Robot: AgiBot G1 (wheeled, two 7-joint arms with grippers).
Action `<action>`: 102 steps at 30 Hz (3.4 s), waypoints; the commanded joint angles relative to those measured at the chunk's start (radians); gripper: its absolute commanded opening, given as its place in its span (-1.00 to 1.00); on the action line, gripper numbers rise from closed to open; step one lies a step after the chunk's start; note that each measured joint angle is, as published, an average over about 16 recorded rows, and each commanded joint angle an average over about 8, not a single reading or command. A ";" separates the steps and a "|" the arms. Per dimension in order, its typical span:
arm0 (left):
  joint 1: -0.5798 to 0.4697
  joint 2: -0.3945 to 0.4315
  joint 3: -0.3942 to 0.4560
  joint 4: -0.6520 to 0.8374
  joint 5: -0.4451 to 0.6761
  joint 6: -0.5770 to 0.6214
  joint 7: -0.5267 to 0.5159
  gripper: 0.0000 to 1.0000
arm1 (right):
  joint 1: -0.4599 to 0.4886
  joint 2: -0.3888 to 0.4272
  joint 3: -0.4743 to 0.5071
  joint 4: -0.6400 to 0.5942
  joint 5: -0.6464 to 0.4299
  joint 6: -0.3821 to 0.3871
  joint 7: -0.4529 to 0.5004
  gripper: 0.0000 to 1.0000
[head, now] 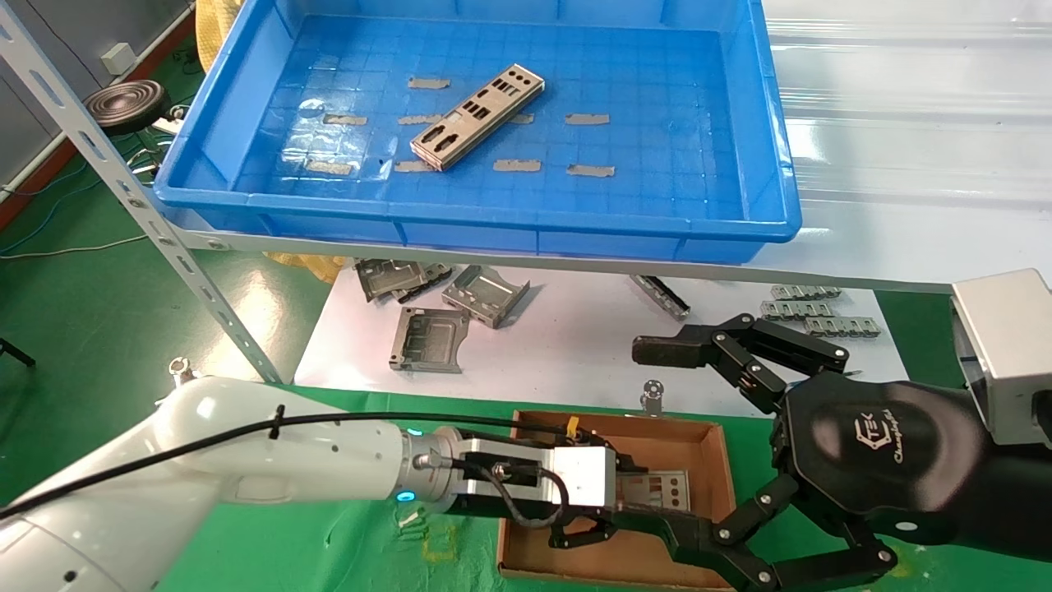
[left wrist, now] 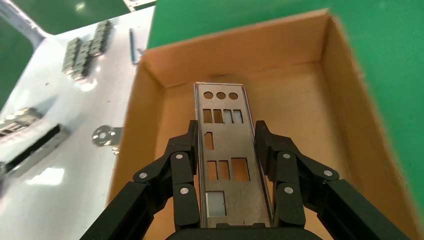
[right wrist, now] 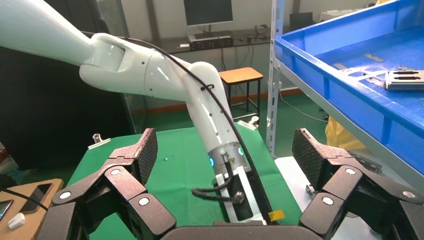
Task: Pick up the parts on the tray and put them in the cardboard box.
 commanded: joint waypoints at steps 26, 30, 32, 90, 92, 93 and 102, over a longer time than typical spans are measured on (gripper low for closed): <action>-0.014 -0.032 -0.022 0.068 -0.173 0.145 0.081 1.00 | 0.000 0.000 0.000 0.000 0.000 0.000 0.000 1.00; -0.005 -0.067 -0.044 0.072 -0.250 0.246 0.005 1.00 | 0.000 0.000 0.000 0.000 0.000 0.000 0.000 1.00; 0.002 -0.085 -0.057 0.075 -0.290 0.288 -0.025 1.00 | 0.000 0.000 0.000 0.000 0.000 0.000 0.000 1.00; 0.215 -0.508 -0.438 -0.357 -0.488 0.418 -0.336 1.00 | 0.000 0.000 0.000 0.000 0.000 0.000 0.000 1.00; 0.225 -0.528 -0.456 -0.379 -0.496 0.423 -0.350 1.00 | 0.000 0.000 0.000 0.000 0.000 0.000 0.000 1.00; 0.230 -0.538 -0.465 -0.390 -0.500 0.426 -0.358 1.00 | 0.000 0.000 0.000 0.000 0.000 0.000 0.000 1.00; 0.276 -0.629 -0.548 -0.488 -0.537 0.449 -0.424 1.00 | 0.000 0.000 0.000 0.000 0.000 0.000 0.000 1.00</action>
